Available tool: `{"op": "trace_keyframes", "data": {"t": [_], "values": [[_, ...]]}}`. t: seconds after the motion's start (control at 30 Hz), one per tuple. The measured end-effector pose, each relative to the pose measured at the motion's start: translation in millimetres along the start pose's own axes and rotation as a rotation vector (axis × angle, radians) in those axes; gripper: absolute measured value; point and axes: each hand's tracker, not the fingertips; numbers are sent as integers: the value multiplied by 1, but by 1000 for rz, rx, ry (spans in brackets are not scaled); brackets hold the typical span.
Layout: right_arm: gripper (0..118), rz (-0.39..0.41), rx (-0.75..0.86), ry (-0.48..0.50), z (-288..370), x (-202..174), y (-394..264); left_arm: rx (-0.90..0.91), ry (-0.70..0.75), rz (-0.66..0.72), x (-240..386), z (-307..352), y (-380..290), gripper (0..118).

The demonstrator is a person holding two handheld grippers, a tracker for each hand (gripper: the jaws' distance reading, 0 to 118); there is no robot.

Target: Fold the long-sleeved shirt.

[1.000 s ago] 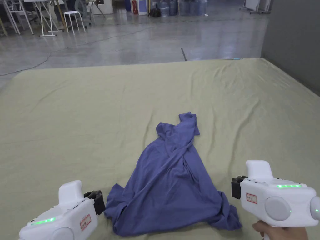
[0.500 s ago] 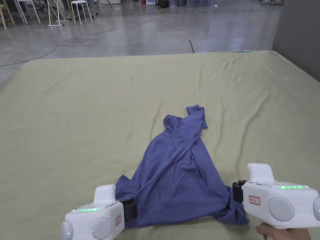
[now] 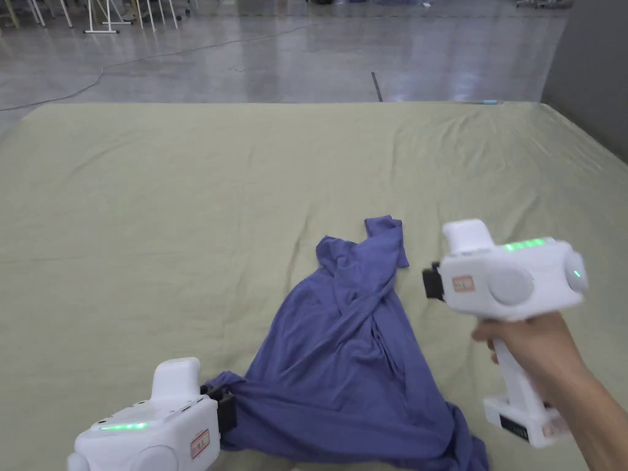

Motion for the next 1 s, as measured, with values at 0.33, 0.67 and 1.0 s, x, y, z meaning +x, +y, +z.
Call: {"op": "trace_keyframes", "data": {"t": [0.33,0.67,1.0], "values": [[95,12,-242,-31,-219,7,111,1,-43,15,-21,-29,3,6],[13,-33,-276,-68,-219,-4,83,2,-25,45,-39,-34,-11,6],[13,-134,87,-64,-22,72,153,274,23,-15,-52,-4,86,6]]}}
